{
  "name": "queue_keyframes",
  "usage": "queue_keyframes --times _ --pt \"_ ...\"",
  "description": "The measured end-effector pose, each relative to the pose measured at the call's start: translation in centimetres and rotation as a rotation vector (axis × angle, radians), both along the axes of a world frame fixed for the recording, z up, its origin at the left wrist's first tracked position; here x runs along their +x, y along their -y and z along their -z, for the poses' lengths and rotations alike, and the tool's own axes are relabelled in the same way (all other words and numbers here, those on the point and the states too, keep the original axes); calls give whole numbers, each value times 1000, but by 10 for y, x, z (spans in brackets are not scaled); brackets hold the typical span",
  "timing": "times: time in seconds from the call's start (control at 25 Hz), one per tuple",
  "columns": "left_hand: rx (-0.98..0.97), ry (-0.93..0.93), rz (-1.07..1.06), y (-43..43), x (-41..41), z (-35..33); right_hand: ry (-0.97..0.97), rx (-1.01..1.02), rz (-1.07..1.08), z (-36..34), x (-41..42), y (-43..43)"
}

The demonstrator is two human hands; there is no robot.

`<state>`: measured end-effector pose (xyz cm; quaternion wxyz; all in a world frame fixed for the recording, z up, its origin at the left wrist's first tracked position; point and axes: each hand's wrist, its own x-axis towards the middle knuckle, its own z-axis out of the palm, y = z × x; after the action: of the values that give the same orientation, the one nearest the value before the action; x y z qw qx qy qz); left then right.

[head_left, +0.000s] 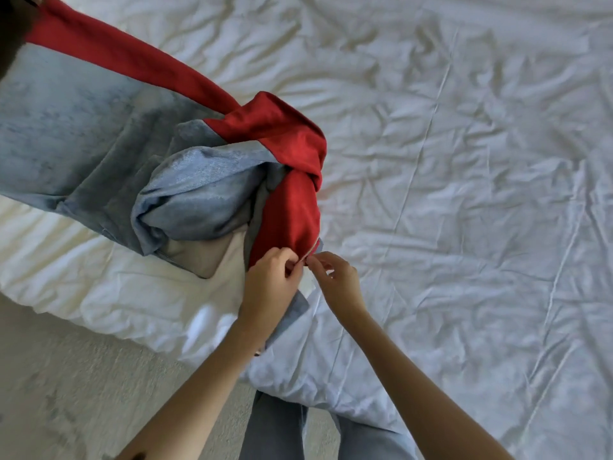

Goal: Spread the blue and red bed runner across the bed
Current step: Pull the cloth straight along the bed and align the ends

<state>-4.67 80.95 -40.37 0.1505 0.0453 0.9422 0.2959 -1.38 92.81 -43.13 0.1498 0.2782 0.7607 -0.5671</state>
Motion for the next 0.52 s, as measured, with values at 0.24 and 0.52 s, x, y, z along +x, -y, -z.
queue_keyframes --times 0.24,0.52 --pt "158 20 -79 -106 -2 -21 -61 -83 227 -34 29 -73" --pt "257 76 -226 -196 -25 -22 56 207 -52 -30 75 -117"
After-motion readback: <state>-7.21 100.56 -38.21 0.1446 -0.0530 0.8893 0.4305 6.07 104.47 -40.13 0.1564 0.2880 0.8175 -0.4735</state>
